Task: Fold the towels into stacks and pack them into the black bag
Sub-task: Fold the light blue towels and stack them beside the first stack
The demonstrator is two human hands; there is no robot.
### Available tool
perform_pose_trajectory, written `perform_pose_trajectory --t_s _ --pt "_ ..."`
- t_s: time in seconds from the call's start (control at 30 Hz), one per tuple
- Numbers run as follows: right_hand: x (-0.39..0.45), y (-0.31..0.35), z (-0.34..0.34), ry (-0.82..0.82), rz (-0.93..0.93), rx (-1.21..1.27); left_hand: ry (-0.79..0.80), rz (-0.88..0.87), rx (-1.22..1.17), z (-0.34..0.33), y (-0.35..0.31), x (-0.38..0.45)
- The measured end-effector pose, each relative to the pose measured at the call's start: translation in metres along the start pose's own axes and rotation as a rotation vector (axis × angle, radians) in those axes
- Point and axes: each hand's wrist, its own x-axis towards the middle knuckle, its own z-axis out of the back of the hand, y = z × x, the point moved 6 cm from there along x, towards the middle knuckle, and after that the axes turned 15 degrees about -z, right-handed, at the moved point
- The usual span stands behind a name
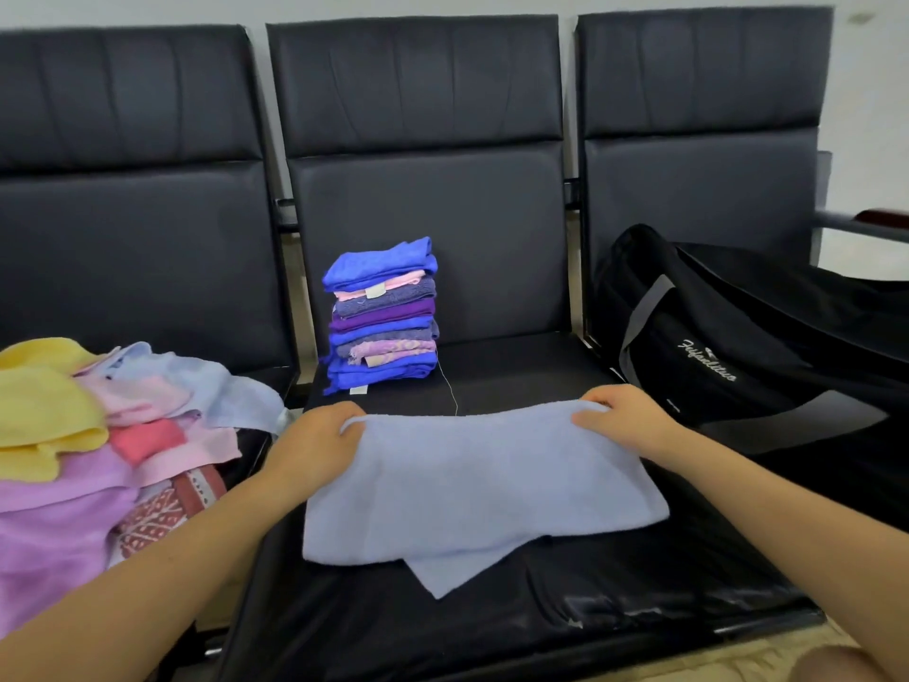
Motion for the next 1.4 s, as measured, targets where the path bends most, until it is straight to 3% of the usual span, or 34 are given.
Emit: perform_pose_trajectory --t_s 0.2,0.37,0.47,0.6,0.7,0.77,0.87,1.0,1.1,1.23,1.37,1.4 --pt "0.044 -0.001 -0.002 -0.198 -0.07 0.064 -0.02 0.03 0.188 -0.015 0.02 0.04" --pt "0.051 -0.019 -0.016 -0.244 -0.145 -0.223 -0.024 0.064 0.408 -0.029 0.024 0.041" --pt "0.04 -0.022 -0.018 -0.259 -0.194 -0.287 -0.117 0.027 0.328 -0.033 0.024 0.029" --pt "0.021 -0.021 -0.023 -0.113 -0.296 -0.546 -0.069 -0.147 0.247 -0.051 0.009 0.012" --pt "0.01 -0.021 -0.03 -0.043 -0.318 -0.598 0.101 -0.167 0.202 -0.066 0.002 -0.001" --pt "0.012 -0.025 -0.031 0.004 -0.34 -0.366 0.172 -0.177 0.256 -0.074 0.0 -0.008" --pt "0.009 -0.027 -0.032 0.144 -0.489 0.199 0.196 -0.194 0.332 -0.075 -0.002 -0.014" --pt "0.002 0.01 -0.033 0.104 -0.421 0.49 0.186 -0.155 0.249 -0.073 -0.002 -0.012" --pt "-0.004 0.047 -0.042 0.082 -0.301 0.439 0.161 -0.151 0.193 -0.072 0.001 -0.013" --pt "-0.019 0.078 -0.073 0.138 -0.074 0.144 0.119 -0.118 0.187 -0.067 0.002 -0.014" --pt "-0.028 0.071 -0.119 0.482 -0.129 0.034 0.097 -0.087 0.229 -0.064 0.003 -0.017" --pt "-0.026 0.069 -0.121 0.478 -0.113 0.017 0.096 -0.074 0.231 -0.064 0.004 -0.018"
